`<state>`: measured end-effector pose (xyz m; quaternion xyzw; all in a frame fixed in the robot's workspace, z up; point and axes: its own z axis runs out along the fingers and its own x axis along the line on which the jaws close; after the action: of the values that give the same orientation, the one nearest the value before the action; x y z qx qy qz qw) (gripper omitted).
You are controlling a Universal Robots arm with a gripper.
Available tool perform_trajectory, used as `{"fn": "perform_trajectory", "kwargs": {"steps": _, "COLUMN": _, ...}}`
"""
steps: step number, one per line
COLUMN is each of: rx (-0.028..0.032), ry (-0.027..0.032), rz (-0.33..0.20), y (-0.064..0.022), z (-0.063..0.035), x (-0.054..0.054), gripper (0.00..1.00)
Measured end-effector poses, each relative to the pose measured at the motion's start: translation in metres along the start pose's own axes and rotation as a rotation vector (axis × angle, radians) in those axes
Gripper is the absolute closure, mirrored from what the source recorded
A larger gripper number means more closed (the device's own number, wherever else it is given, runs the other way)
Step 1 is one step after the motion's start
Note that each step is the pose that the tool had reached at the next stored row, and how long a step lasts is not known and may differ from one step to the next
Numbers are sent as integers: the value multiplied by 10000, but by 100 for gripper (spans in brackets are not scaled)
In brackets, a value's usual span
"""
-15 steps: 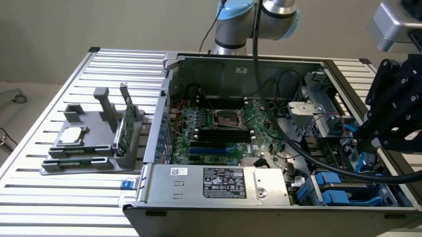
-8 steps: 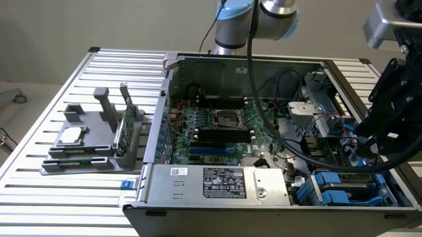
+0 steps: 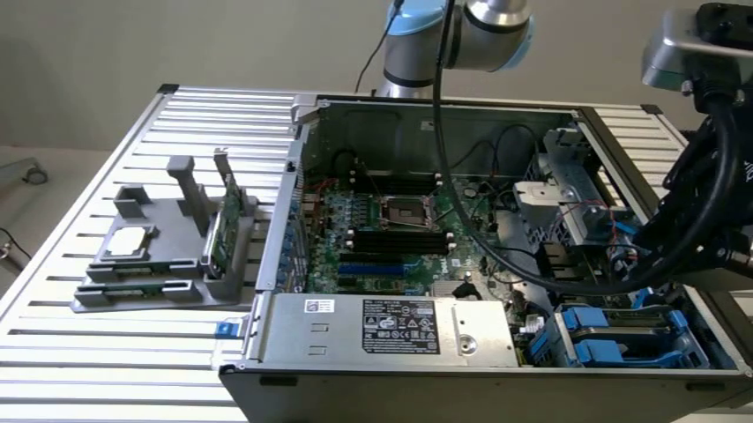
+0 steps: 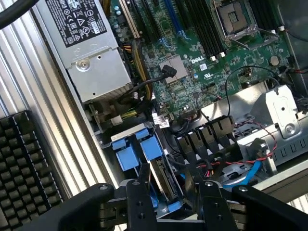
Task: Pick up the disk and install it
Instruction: 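Insert the first disk wire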
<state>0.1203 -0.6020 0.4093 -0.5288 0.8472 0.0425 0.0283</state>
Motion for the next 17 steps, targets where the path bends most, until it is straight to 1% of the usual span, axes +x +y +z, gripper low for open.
{"fn": "perform_trajectory", "kwargs": {"steps": 17, "rx": 267, "ry": -172, "rz": 3069, "y": -6, "z": 142, "x": 13, "gripper": 57}}
